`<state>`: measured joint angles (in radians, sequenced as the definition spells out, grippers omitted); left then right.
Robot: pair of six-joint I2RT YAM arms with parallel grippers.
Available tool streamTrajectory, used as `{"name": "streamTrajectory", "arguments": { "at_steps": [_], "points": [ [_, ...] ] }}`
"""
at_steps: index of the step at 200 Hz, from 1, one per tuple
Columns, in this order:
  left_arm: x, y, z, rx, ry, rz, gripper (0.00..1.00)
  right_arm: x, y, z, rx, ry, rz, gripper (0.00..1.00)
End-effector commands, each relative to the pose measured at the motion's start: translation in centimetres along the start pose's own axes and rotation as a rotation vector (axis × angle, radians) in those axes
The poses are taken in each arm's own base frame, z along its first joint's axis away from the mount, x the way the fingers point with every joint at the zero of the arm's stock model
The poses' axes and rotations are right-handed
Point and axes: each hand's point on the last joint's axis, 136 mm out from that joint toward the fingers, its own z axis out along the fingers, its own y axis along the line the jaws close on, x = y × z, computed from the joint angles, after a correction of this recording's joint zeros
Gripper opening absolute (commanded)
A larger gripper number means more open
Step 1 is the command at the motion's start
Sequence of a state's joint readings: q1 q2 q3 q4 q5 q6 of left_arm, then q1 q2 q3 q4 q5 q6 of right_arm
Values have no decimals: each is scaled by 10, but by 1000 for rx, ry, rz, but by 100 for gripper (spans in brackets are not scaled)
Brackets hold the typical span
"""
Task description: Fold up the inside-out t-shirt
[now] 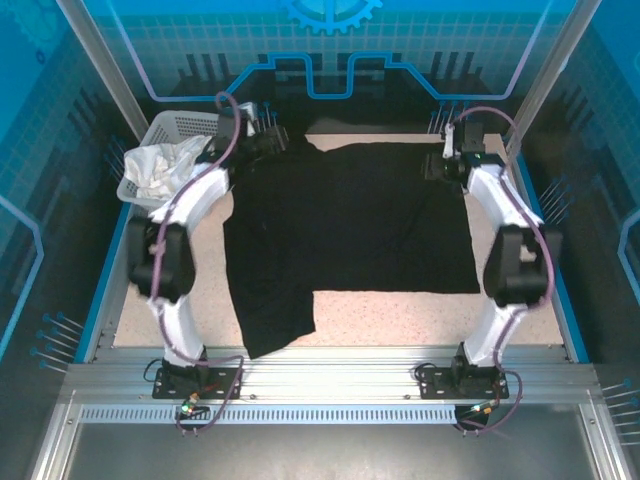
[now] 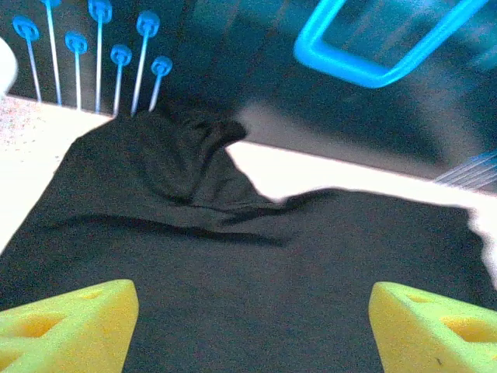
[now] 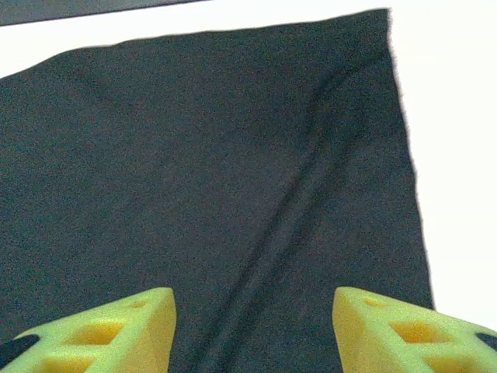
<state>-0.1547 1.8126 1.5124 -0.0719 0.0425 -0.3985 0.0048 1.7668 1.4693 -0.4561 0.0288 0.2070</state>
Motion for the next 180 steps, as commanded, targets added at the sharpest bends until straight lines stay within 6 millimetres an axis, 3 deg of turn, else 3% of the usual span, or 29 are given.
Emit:
{"name": "streamTrajectory", "arguments": {
  "at_steps": [1, 18, 41, 68, 91, 111, 138, 180],
  "points": [
    [69, -4, -36, 98, 76, -204, 80, 65, 43, -18, -214, 111, 137, 58],
    [120, 5, -67, 91, 145, -266, 80, 100, 26, -36, -154, 155, 216, 59],
    [185, 11, -103, 64, 293, -260, 80, 140, -29, -56, 40, 191, 271, 61],
    [228, 9, -133, 73, 387, -238, 81, 178, -83, -73, 213, 251, 350, 61],
    [244, 6, -146, 96, 409, -231, 81, 212, -115, -78, 321, 283, 440, 61],
    [252, 9, -149, 94, 424, -223, 81, 236, -130, -77, 357, 334, 524, 59],
    [250, 7, -148, 102, 423, -179, 81, 265, -132, -68, 371, 458, 567, 58],
    [243, -1, -148, 131, 422, -139, 82, 269, -137, -69, 402, 503, 571, 57]
  ]
}}
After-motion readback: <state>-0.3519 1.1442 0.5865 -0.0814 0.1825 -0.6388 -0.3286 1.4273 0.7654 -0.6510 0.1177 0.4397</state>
